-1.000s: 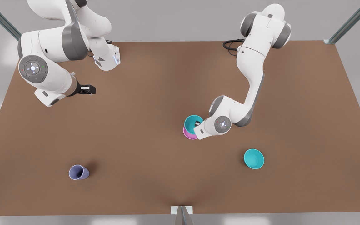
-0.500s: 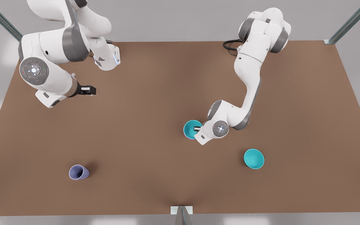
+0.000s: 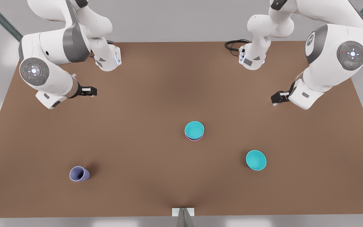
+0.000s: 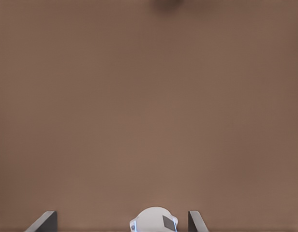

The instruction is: Stack the blue bowl on the pink bowl

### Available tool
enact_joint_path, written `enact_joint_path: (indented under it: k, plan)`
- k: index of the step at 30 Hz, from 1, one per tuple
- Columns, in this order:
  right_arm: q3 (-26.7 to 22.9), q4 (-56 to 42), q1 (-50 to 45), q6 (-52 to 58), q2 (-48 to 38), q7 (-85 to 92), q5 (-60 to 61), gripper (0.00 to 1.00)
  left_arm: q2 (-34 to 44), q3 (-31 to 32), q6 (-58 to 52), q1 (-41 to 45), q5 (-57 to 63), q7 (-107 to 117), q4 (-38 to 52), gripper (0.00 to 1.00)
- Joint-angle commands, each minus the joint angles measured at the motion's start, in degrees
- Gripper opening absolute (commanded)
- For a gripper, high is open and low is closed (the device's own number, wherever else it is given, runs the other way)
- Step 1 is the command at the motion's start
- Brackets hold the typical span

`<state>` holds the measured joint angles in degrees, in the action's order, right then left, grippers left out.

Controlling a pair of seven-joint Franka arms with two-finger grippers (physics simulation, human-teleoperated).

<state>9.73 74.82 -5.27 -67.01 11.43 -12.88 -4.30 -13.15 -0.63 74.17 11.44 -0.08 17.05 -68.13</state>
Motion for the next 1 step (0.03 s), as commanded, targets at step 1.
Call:
enact_joint_path:
  k: [1]
  plan:
    - [0.02, -0.02, 0.00, -0.22, -0.09, 0.22, -0.01, 1.00, 0.23, -0.07, -4.92, 0.07, 1.40, -16.17, -0.16, 1.00]
